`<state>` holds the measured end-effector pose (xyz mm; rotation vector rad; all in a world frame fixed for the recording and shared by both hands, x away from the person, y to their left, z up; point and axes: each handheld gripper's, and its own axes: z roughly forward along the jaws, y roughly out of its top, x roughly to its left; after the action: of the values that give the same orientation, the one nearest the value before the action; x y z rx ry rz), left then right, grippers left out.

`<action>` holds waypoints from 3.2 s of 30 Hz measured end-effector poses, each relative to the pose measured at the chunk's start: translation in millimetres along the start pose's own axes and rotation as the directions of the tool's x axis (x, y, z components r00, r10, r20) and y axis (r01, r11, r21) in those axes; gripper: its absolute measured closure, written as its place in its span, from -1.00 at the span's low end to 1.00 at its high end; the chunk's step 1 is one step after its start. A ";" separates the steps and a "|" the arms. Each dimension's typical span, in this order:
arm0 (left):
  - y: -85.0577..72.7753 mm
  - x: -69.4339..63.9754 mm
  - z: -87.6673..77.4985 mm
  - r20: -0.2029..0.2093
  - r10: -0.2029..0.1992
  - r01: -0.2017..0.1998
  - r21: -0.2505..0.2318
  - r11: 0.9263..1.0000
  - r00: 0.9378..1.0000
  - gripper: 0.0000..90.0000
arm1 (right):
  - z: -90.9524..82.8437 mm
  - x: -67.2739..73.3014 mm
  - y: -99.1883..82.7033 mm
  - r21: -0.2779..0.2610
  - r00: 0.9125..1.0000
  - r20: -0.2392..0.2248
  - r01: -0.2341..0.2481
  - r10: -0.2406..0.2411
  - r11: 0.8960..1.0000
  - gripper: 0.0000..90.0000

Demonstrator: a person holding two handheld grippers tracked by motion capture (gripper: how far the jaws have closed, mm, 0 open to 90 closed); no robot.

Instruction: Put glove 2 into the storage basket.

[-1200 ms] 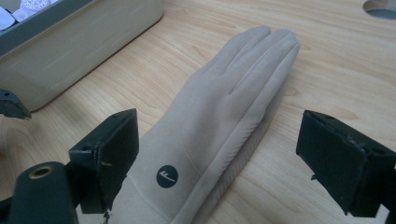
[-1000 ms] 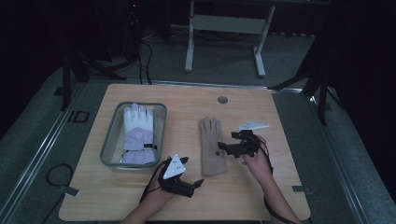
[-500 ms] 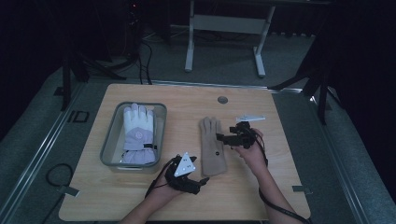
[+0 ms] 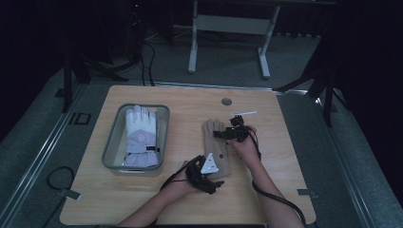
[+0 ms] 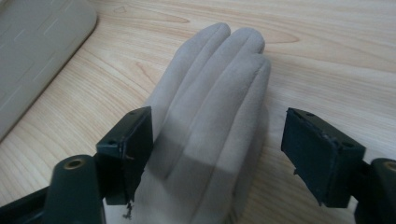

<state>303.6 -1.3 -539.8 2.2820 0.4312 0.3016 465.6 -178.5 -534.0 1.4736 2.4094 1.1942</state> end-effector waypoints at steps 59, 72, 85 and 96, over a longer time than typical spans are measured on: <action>19.6 7.1 -87.3 -0.189 0.096 -0.078 0.096 0.992 0.977 0.83 | -35.8 89.3 40.7 -0.126 0.977 0.003 0.212 -0.213 0.969 0.44; -2.6 20.9 -130.2 -0.244 0.055 -0.025 0.124 0.992 0.968 0.83 | -13.3 139.5 65.1 -0.148 0.964 -0.058 0.247 -0.258 0.957 0.43; -28.0 35.8 -167.5 -0.290 0.016 0.029 0.149 0.988 0.957 0.83 | 16.2 185.0 85.1 -0.154 0.947 -0.095 0.290 -0.306 0.945 0.43; -45.2 45.0 -188.0 -0.327 -0.013 0.064 0.148 0.987 0.945 0.83 | 36.2 209.1 95.0 -0.163 0.940 -0.123 0.299 -0.320 0.940 0.43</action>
<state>270.3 169.2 -443.7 2.3786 0.6887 0.6505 438.1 28.5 -431.8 0.9506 2.4666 1.4037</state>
